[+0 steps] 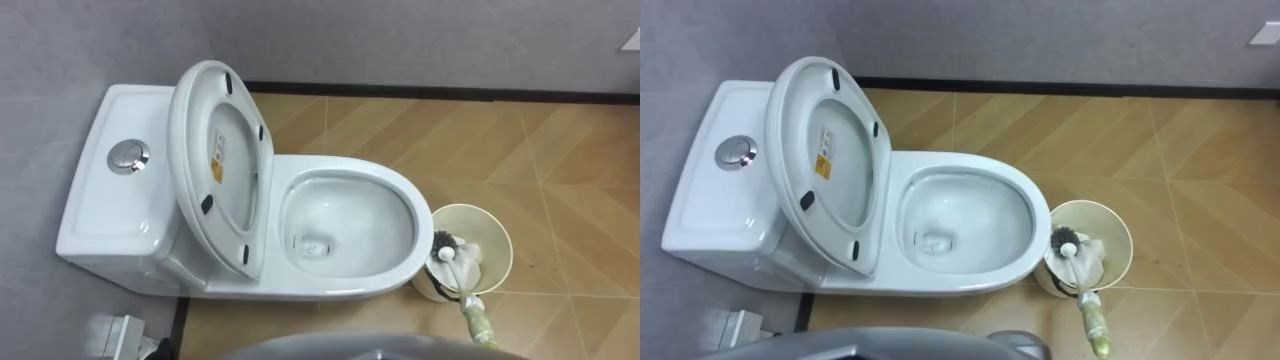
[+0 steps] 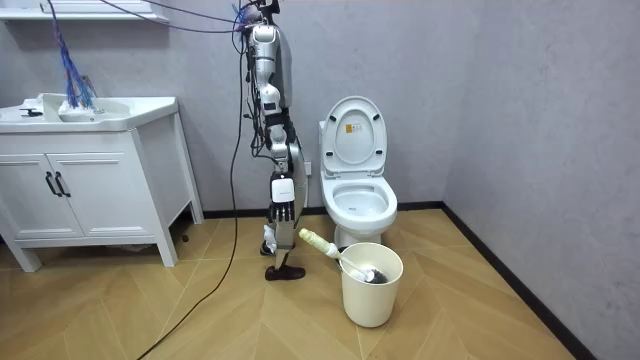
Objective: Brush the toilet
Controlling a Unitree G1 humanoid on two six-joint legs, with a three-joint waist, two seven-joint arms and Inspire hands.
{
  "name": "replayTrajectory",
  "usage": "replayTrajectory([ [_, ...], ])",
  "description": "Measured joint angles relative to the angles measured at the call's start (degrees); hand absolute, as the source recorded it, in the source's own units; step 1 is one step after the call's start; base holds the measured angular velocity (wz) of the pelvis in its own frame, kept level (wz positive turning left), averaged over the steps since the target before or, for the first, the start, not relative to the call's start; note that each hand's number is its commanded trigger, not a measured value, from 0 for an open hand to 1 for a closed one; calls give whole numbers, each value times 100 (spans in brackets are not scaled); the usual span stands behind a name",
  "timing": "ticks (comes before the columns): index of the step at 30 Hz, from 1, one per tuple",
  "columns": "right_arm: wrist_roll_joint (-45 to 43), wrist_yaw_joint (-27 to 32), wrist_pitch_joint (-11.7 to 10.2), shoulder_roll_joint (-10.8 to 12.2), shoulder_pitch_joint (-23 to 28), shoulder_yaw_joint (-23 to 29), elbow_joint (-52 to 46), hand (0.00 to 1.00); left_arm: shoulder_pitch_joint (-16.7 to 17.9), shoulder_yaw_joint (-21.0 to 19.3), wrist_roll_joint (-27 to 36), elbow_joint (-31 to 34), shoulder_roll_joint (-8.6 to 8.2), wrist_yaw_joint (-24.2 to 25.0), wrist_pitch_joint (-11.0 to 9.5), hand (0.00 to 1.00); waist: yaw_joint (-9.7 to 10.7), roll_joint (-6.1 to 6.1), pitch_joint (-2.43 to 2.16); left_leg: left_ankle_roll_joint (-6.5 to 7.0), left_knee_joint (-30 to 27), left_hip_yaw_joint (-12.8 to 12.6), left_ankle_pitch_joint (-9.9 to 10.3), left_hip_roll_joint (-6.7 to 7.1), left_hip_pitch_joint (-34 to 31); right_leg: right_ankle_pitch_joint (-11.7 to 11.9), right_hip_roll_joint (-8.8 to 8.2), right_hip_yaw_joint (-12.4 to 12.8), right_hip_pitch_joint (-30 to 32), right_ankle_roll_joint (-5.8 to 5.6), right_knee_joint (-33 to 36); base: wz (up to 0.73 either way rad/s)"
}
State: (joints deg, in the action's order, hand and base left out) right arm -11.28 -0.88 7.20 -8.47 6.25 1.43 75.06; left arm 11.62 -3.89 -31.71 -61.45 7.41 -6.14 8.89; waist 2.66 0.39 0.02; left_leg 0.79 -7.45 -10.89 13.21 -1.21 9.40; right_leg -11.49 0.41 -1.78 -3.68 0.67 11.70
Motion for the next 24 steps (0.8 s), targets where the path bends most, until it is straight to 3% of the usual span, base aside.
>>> replayTrajectory([
  [8,260,502,-143,-6,21,-1,-135,0,39,-45,82,-7,-5,-225,-45,0,-10,-31,-8,-1,-18,0,-1,15,19,-1,2,9,-15,1,-3,-2],
  [11,593,781,-203,36,8,307,-167,0,37,-54,98,5,-5,-246,-54,0,1,-38,-6,-1,-26,-2,-1,16,19,-1,-3,3,-15,0,-12,0],
  [15,1719,1195,-331,97,68,898,-269,0,22,-276,79,5,-29,-410,-126,0,33,-64,3,-1,-27,-11,-1,9,28,-5,7,38,2,5,15,-3],
  [18,2406,1474,-396,99,92,1010,-488,0,26,-303,112,6,-25,-630,-187,0,19,-81,7,-3,-19,-89,3,-4,2,-8,32,127,91,8,81,-13],
  [24,2740,2133,-568,89,85,1230,-1245,0,43,-315,310,-2,32,-751,-433,0,33,-98,-8,-11,-4,-163,44,-19,6,9,64,184,143,12,103,-9],
])
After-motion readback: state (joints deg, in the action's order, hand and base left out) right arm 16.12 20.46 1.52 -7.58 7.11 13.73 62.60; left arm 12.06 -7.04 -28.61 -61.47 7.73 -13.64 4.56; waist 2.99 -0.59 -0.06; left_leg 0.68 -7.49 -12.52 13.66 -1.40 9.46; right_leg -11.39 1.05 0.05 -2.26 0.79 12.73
